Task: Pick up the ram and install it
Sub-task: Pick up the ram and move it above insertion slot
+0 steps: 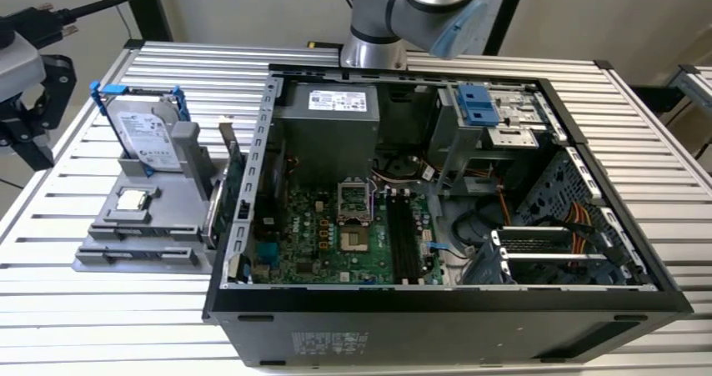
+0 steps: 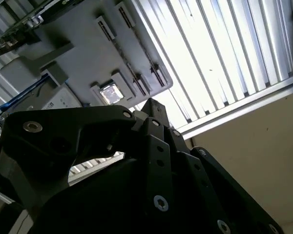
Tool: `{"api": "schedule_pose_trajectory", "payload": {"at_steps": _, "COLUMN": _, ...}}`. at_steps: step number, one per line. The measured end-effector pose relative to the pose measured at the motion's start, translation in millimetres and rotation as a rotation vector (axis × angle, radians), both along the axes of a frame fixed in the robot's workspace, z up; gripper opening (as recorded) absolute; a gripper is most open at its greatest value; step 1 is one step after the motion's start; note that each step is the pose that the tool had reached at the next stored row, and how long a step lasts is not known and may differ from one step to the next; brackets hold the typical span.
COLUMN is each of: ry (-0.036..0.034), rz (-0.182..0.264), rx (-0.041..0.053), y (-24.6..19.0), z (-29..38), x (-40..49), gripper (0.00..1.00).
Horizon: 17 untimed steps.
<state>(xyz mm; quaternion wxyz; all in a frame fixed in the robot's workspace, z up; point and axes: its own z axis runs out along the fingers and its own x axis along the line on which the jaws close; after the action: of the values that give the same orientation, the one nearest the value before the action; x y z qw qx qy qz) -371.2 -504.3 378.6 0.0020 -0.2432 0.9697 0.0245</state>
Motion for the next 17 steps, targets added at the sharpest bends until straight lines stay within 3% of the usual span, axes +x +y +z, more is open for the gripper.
{"api": "schedule_pose_trajectory", "payload": {"at_steps": 17, "ry": 0.0000, "rz": 0.089, "rx": 0.0000, "y": 3.2, "z": 0.0, "x": 0.0, "gripper": 0.00}}
